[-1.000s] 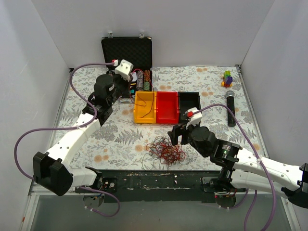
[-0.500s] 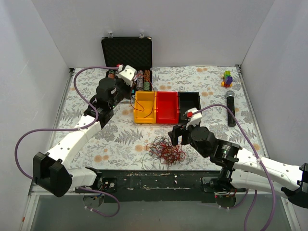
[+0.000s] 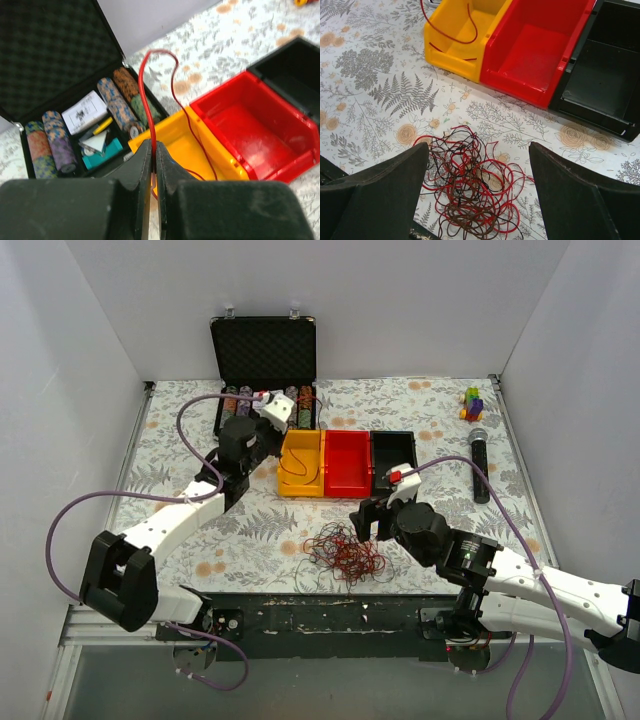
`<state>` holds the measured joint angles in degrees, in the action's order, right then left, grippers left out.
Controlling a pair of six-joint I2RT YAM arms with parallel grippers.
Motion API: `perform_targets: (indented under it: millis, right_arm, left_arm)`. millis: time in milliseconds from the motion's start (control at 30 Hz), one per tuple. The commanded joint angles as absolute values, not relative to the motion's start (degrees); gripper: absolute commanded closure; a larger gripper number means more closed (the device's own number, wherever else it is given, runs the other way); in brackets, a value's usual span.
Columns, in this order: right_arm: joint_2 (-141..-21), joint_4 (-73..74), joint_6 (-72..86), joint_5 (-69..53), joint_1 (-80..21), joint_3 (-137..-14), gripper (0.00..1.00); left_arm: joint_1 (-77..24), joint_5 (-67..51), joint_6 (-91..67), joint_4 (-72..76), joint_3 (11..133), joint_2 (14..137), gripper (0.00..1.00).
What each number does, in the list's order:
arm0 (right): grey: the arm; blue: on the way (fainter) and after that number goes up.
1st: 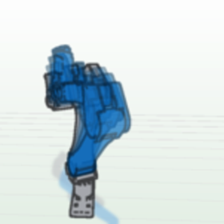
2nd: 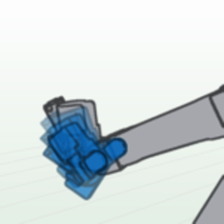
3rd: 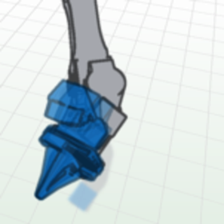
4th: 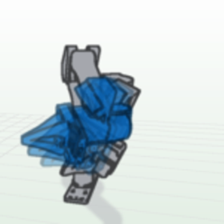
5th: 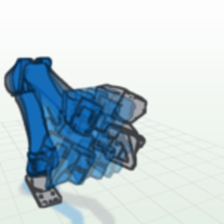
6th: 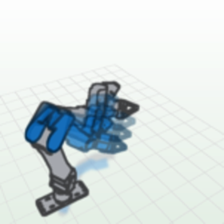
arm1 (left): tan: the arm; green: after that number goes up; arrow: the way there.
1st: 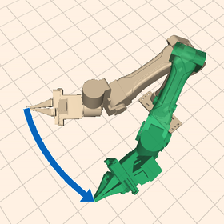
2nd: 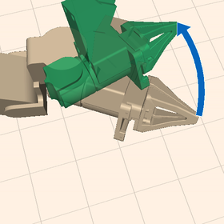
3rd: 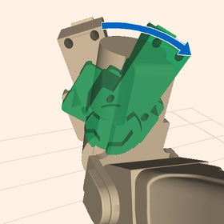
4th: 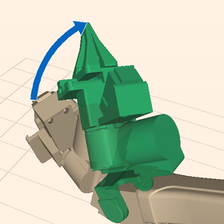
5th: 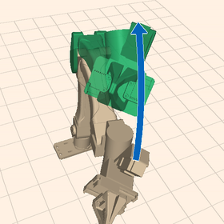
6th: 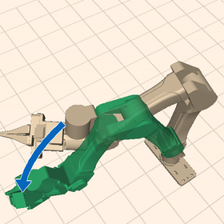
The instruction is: Untangle the cables
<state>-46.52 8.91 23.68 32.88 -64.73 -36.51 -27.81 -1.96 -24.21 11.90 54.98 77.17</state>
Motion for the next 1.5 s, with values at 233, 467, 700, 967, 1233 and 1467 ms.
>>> perform_targets:
  millis: [233,467,700,967,1233,1467]
  right_arm:
    - [-47.55,3.87,23.47,32.87,-62.93,-35.77,0.10]
    - [-47.55,3.69,23.64,32.43,-62.05,-35.51,0.10]
    - [-47.02,3.96,23.38,31.82,-61.09,-35.33,0.10]
    - [-47.46,3.69,23.64,30.94,-60.47,-34.89,0.10]
    - [-47.99,3.43,23.29,29.97,-59.77,-34.89,0.10]
    - [-47.11,2.90,23.29,29.36,-59.15,-34.02,0.10]
  left_arm:
    - [-29.88,2.38,-22.50,23.56,51.15,80.24,1.00]
    - [-30.59,-1.74,-21.62,18.29,49.40,82.27,1.00]
    - [-31.03,-2.82,-22.32,14.15,44.92,79.81,0.69]
    - [-31.03,-2.63,-23.46,8.63,49.74,79.63,0.14]
    - [-31.03,-3.26,-24.87,0.35,54.23,74.28,0.02]
    - [-26.82,1.60,-34.88,-3.76,64.93,74.51,0.02]
